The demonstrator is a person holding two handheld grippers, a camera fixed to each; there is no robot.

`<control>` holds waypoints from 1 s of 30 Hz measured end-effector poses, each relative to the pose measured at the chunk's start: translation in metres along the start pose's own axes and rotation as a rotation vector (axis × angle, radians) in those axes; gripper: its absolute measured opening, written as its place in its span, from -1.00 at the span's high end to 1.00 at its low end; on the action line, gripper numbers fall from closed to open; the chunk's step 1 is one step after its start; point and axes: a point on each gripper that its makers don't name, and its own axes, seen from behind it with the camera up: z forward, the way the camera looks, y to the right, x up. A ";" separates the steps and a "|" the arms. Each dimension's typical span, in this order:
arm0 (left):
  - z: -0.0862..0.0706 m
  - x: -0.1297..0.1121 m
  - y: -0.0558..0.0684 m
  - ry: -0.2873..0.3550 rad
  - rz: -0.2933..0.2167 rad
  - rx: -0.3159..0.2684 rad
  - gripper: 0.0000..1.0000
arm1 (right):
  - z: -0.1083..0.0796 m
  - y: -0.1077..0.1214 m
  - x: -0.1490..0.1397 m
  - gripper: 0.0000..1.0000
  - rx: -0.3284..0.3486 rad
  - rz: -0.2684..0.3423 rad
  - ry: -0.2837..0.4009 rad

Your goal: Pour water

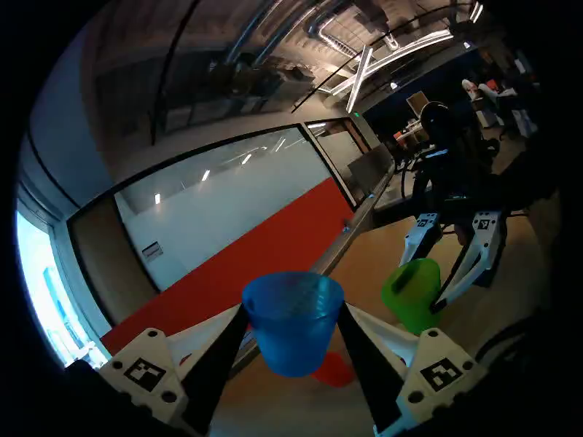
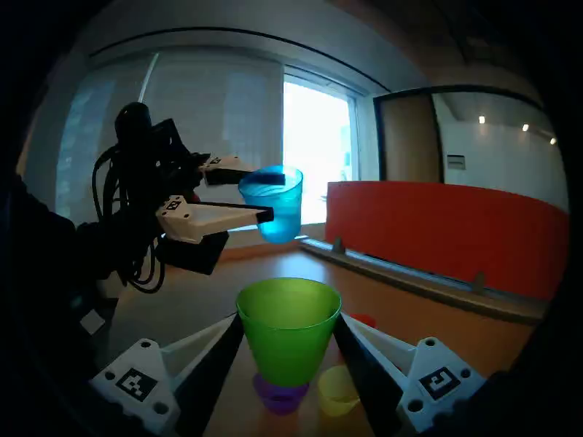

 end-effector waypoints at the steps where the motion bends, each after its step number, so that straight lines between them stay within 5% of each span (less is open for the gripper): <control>1: 0.000 0.002 0.000 0.002 0.011 0.001 -0.69 | 0.001 -0.001 0.000 -0.76 0.002 0.001 0.000; 30: 0.000 0.032 0.006 0.021 0.266 0.022 -0.69 | 0.011 -0.019 -0.005 -0.76 0.048 0.004 -0.006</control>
